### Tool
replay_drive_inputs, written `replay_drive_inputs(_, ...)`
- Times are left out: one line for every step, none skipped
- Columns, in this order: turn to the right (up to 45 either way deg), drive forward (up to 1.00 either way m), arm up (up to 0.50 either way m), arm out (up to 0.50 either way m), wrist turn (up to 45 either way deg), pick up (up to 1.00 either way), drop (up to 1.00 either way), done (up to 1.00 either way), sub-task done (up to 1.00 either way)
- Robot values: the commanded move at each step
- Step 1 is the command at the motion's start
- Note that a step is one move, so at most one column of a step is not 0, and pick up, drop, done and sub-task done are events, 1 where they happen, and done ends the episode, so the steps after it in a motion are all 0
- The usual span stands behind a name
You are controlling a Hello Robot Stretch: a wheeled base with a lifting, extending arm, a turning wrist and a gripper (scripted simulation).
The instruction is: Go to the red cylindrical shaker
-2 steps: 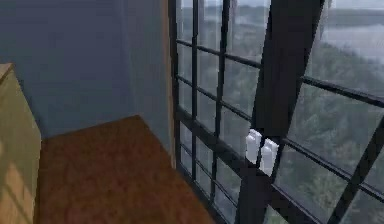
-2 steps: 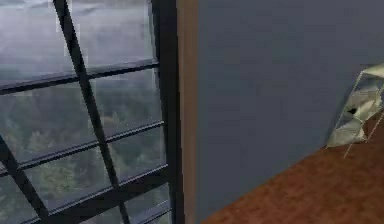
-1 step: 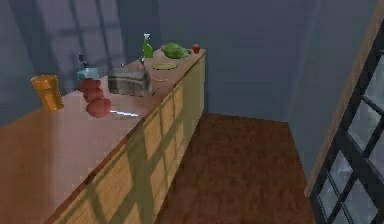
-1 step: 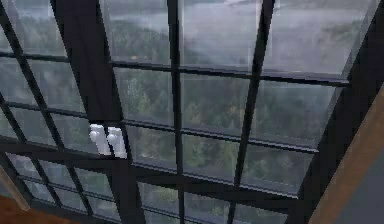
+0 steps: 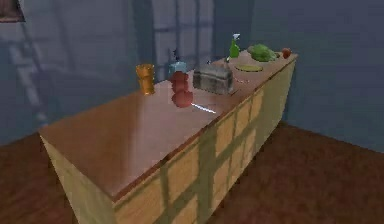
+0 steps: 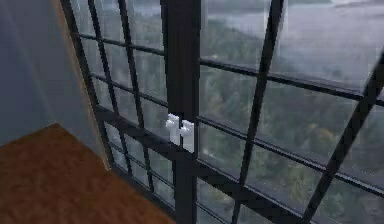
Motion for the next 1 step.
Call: replay_drive_inputs(0.0, 0.0, 0.0, 0.0, 0.0, 0.0, 0.0, 1.0, 0.0)
